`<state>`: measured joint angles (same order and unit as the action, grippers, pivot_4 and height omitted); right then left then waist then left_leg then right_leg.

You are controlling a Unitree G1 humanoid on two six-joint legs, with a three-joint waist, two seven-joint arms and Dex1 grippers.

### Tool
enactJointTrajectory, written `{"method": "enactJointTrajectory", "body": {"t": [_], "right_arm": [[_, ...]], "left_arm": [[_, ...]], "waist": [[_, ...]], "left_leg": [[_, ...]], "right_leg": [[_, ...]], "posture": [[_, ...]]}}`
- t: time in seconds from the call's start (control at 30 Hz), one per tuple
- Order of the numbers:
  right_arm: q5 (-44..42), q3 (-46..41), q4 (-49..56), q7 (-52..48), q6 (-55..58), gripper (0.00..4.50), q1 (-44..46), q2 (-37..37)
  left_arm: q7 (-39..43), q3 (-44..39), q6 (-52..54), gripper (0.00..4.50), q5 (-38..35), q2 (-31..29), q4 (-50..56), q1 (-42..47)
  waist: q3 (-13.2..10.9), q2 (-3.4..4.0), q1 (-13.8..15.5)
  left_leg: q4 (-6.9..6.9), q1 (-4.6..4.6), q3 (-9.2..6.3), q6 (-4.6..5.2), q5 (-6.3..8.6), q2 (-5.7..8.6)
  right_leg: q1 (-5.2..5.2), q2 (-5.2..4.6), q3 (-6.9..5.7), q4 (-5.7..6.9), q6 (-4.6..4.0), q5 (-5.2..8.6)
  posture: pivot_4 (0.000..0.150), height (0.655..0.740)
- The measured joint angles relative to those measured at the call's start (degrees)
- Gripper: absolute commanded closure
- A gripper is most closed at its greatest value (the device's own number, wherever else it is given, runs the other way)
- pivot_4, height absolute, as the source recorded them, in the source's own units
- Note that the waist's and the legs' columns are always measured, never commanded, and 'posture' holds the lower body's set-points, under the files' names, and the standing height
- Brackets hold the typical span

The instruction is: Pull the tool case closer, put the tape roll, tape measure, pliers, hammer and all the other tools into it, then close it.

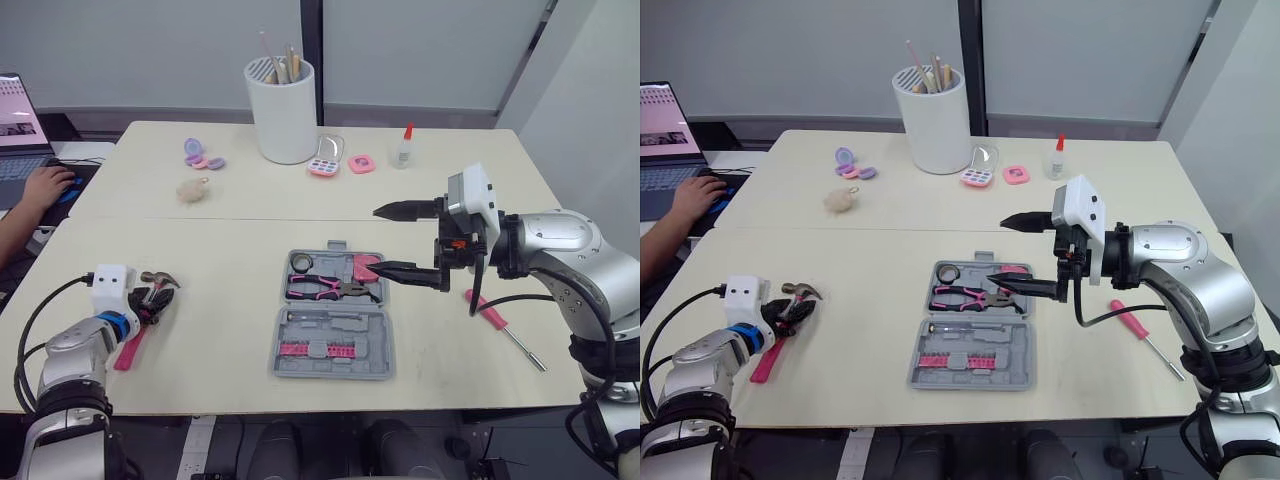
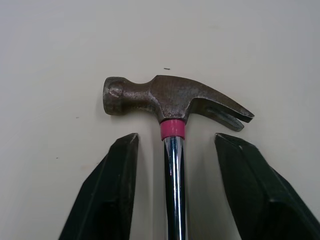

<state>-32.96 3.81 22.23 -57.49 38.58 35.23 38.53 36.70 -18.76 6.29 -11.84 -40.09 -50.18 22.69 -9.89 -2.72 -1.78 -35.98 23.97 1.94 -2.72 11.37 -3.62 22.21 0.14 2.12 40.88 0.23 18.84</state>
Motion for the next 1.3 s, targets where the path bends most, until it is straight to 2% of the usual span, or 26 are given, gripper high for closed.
{"method": "enactJointTrajectory", "body": {"t": [0.17,0.47,0.57,0.83,0.97,1.07,1.3], "right_arm": [[0.0,-0.1,0.0,0.1,0.0,0.0,-0.1,0.0],[0.1,-0.1,0.0,0.0,-0.1,0.0,-1.1,0.3],[0.2,-0.1,0.0,-0.2,-0.3,0.0,-1.7,0.9],[0.8,0.3,0.0,-2.0,-1.5,0.0,-3.2,2.8],[2.4,0.6,-0.1,-2.9,-2.7,0.0,-3.3,4.3],[3.4,0.9,-0.5,-3.7,-4.2,0.0,-3.5,4.4],[4.9,1.7,-1.2,-4.6,-4.9,0.0,-4.8,5.4]], "left_arm": [[-0.1,0.3,-1.1,4.42,0.3,-0.2,-2.0,1.1],[0.1,0.4,-2.2,4.42,0.5,-0.9,-3.3,1.5],[1.8,0.6,-0.4,4.42,0.5,-2.1,0.2,-0.2],[11.8,1.0,13.0,4.42,-2.3,-11.0,30.5,-11.8],[18.3,1.6,25.8,4.42,-9.5,-15.0,48.7,-16.9],[20.3,3.2,35.4,4.42,-14.7,-18.2,60.2,-16.4],[21.5,16.1,37.3,4.42,-13.9,-19.2,73.1,-12.5]], "waist": [[0.0,0.0,0.0],[0.0,0.0,-0.1],[0.0,-0.01,-0.1],[-0.1,0.05,-0.1],[-0.1,0.01,-0.1],[-0.1,0.08,0.0],[-0.2,0.15,-0.1]], "left_leg": [[0.0,0.0,0.0,0.0,0.0,0.0],[0.0,-0.01,0.0,0.0,0.0,-0.02],[0.0,0.05,0.0,0.0,0.0,-0.02],[0.01,0.04,0.01,0.0,0.0,-0.03],[0.01,0.07,-0.02,-0.01,0.0,-0.03],[0.0,0.05,-0.01,0.0,0.0,0.01],[0.01,0.05,0.0,0.0,0.0,-0.01]], "right_leg": [[0.0,0.0,0.0,0.0,0.0,0.0],[0.0,0.02,-0.01,0.01,0.0,0.0],[0.04,0.02,0.0,-0.01,0.0,0.0],[0.03,-0.01,0.02,-0.01,0.0,0.0],[0.04,-0.01,0.0,-0.03,0.0,0.0],[0.03,-0.01,0.04,-0.04,0.02,0.01],[0.05,0.13,0.14,-0.04,0.02,0.01]], "posture": [[0.15,0.74],[0.15,0.74],[0.15,0.74],[0.15,0.74],[0.15,0.74],[0.15,0.74],[0.15,0.74]]}}
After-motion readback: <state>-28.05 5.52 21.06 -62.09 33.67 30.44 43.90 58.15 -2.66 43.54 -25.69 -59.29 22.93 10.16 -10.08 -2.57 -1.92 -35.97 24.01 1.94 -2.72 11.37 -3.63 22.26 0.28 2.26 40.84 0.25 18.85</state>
